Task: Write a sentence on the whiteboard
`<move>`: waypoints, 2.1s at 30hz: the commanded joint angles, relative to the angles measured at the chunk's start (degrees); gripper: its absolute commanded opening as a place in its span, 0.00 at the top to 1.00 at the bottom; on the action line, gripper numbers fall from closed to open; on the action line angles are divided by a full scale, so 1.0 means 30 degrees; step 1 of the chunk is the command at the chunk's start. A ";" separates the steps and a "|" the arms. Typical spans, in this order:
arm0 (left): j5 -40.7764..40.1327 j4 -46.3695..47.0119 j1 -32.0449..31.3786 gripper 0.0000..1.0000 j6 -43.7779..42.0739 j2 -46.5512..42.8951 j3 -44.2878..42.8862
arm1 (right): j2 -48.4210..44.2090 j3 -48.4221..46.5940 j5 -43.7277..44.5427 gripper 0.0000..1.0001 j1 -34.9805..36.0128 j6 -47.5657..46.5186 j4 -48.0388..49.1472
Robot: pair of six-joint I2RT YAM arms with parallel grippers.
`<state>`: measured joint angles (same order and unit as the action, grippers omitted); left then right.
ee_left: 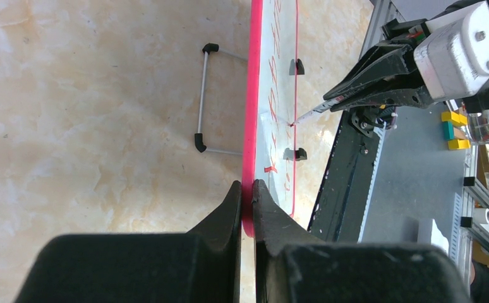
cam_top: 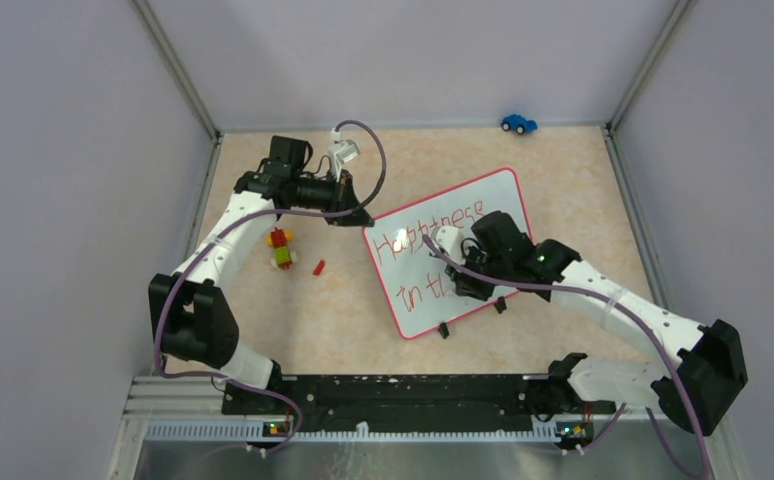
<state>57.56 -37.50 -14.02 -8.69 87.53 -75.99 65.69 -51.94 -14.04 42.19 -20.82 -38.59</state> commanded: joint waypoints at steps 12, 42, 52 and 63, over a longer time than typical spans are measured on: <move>-0.0845 -0.1271 -0.0721 1.00 -0.0632 0.0485 0.0512 | -0.0111 -0.1736 0.1314 1.00 -0.0581 0.0453 0.1297; -0.0738 -0.1256 -0.0718 1.00 -0.0588 0.0665 0.0428 | -0.1056 -0.0432 -0.0070 1.00 -0.0676 -0.0034 -0.0367; -0.0670 -0.1271 -0.0724 1.00 -0.0611 0.0662 0.0397 | -0.1535 -0.0813 0.0569 1.00 -0.0998 0.0751 0.0153; -0.0799 -0.1300 -0.0746 1.00 -0.0676 0.0630 0.0454 | -0.0819 -0.0577 0.1905 1.00 -0.1526 0.0320 0.0814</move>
<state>57.56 -37.54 -14.04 -8.71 87.55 -75.99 62.76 -51.55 -11.40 39.05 -19.29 -38.52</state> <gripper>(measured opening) 0.093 0.094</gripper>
